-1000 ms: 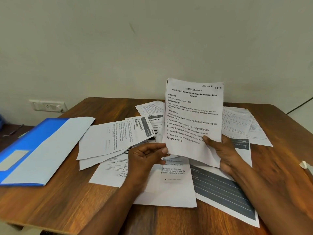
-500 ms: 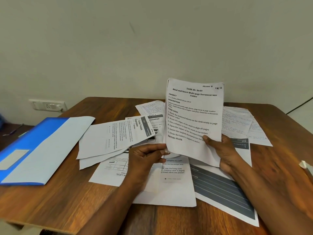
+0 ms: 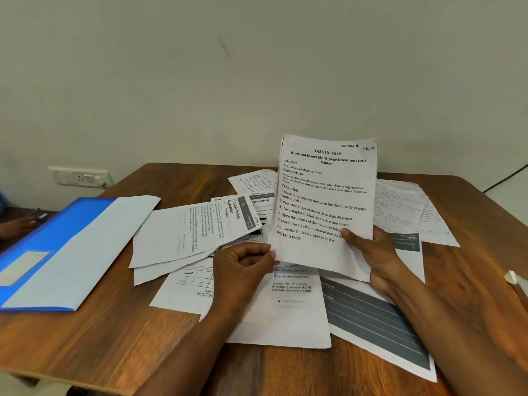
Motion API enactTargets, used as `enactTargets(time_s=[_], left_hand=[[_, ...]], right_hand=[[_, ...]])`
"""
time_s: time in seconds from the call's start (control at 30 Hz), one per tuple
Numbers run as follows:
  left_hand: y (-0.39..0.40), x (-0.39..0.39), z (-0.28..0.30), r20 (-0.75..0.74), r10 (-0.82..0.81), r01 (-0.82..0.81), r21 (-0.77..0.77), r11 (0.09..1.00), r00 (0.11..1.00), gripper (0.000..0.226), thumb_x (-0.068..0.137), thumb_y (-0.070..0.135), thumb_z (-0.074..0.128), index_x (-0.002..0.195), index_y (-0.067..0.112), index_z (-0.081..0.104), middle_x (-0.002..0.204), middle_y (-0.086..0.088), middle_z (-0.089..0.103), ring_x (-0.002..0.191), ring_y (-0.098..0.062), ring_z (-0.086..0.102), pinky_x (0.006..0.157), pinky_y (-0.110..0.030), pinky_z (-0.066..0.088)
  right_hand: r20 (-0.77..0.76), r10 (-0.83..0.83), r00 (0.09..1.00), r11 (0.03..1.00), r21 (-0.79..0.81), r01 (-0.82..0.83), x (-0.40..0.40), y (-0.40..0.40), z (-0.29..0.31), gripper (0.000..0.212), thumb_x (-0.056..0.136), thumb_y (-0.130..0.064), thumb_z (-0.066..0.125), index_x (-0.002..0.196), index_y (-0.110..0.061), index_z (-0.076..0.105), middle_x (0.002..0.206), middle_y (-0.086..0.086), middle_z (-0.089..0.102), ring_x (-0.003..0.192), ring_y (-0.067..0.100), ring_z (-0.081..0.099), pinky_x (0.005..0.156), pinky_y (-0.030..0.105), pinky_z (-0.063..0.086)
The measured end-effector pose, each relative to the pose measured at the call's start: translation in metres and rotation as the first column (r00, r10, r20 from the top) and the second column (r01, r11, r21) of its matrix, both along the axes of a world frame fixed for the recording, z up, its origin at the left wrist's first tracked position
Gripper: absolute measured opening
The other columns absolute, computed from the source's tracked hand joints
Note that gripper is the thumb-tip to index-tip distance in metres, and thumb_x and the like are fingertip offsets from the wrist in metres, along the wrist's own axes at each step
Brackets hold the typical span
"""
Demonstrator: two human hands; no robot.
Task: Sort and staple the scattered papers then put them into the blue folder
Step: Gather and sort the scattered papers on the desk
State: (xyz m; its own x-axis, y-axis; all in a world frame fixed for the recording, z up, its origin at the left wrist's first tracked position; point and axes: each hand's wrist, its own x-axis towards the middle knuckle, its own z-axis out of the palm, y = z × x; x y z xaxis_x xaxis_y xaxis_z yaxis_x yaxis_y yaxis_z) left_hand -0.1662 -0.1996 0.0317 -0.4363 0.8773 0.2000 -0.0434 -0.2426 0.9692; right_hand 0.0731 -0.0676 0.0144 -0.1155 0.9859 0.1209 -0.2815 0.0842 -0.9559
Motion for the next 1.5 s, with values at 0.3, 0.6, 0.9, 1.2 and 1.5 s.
enactTargets(time_s=[0.3,0.6,0.9,1.2,1.5], left_hand=[[0.0034,-0.0029,-0.0008,0.07,-0.043,0.042,0.009,0.999,0.997,0.019,0.089,-0.011,0.072,0.096,0.005,0.079,0.088,-0.011,0.081,0.079,-0.031,0.08,0.066,-0.03,0.064],[0.0032,-0.004,-0.001,0.089,-0.088,0.086,0.025,0.996,0.992,0.019,0.09,-0.011,0.069,0.102,0.002,0.076,0.09,-0.014,0.08,0.08,-0.03,0.079,0.067,-0.031,0.064],[0.0009,-0.0011,0.0026,0.065,-0.149,0.153,-0.052,0.987,0.987,0.04,0.086,0.02,0.079,0.124,0.012,0.067,0.103,-0.008,0.081,0.083,-0.037,0.079,0.07,-0.043,0.067],[0.0088,-0.0057,-0.0072,0.077,-0.128,0.136,-0.11,0.985,0.989,0.026,0.095,-0.002,0.068,0.12,0.004,0.072,0.097,-0.016,0.081,0.081,-0.035,0.079,0.073,-0.045,0.066],[0.0076,-0.0104,-0.0038,0.197,-0.238,0.25,-0.037,0.968,0.951,0.03,0.093,-0.008,0.064,0.121,0.003,0.07,0.106,-0.019,0.079,0.084,-0.03,0.08,0.064,-0.027,0.065]], right_hand=[[-0.003,-0.006,1.0,1.0,-0.005,0.006,-0.0002,-0.0009,0.0012,0.097,0.027,-0.055,0.103,0.113,-0.019,0.075,0.115,0.003,0.078,0.108,0.023,0.074,0.097,0.041,0.058],[0.014,-0.012,1.0,1.0,-0.013,0.012,0.0004,-0.0012,0.0008,0.101,0.026,-0.057,0.103,0.115,-0.019,0.074,0.115,0.003,0.078,0.108,0.022,0.075,0.105,0.047,0.053],[0.049,-0.041,0.998,0.999,-0.017,0.042,-0.0026,-0.0018,0.0012,0.08,0.04,-0.052,0.1,0.109,-0.02,0.075,0.11,-0.001,0.08,0.109,0.024,0.074,0.091,0.035,0.061],[0.047,-0.027,0.999,1.0,-0.01,0.028,-0.0003,-0.0035,0.0035,0.103,0.02,-0.063,0.1,0.109,-0.018,0.076,0.109,0.0,0.08,0.098,0.016,0.077,0.075,0.024,0.062],[0.016,0.034,0.999,0.999,-0.037,-0.034,0.0044,-0.0049,0.008,0.101,0.026,-0.052,0.104,0.116,-0.015,0.075,0.116,0.007,0.078,0.104,0.022,0.076,0.088,0.037,0.062]])
